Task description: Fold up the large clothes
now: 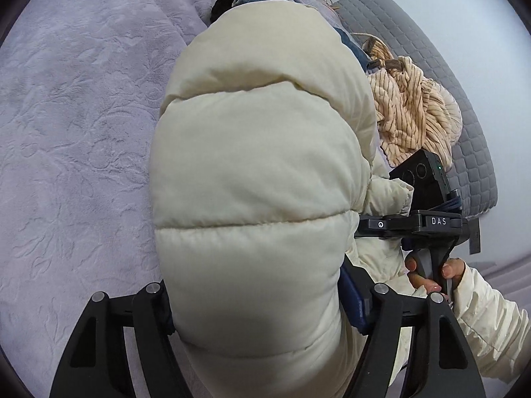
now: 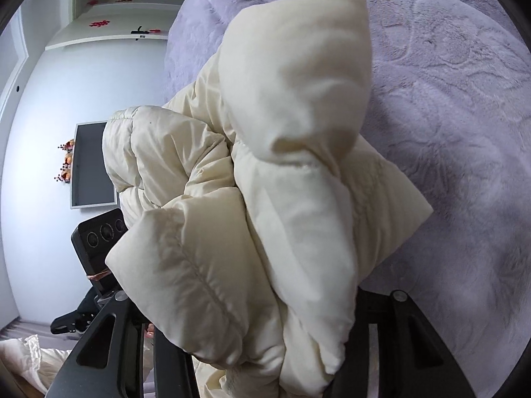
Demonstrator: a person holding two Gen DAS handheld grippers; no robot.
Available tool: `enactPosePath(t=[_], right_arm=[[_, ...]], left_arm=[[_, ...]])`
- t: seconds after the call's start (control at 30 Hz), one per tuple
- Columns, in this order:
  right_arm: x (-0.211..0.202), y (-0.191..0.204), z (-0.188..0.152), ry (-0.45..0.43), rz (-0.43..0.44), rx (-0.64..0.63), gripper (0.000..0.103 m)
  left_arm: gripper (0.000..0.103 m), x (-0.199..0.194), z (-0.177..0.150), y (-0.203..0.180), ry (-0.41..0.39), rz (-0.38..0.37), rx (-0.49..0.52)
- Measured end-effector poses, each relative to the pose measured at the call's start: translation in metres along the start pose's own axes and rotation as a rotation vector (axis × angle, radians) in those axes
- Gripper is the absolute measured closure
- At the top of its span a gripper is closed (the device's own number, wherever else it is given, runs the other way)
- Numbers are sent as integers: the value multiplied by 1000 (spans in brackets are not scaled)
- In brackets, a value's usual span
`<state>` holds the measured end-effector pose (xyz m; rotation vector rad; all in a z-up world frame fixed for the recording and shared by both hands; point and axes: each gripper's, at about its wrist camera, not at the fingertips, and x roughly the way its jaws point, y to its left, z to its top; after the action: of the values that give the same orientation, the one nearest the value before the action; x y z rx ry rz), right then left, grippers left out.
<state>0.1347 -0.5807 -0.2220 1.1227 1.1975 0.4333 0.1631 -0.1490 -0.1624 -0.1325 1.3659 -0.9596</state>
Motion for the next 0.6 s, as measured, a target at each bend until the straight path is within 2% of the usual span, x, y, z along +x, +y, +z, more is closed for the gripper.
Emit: enactPosePath(t=[0.27, 0.43, 0.6], right_arm=[[31, 45, -30, 30, 6, -21, 56], [82, 55, -46, 89, 18, -7, 56], [137, 55, -56, 151, 3, 16, 56]], left_arm=[[28, -60, -39, 17, -22, 55, -43], [28, -87, -75, 51, -12, 131, -99], [28, -91, -106, 86, 14, 212, -149]])
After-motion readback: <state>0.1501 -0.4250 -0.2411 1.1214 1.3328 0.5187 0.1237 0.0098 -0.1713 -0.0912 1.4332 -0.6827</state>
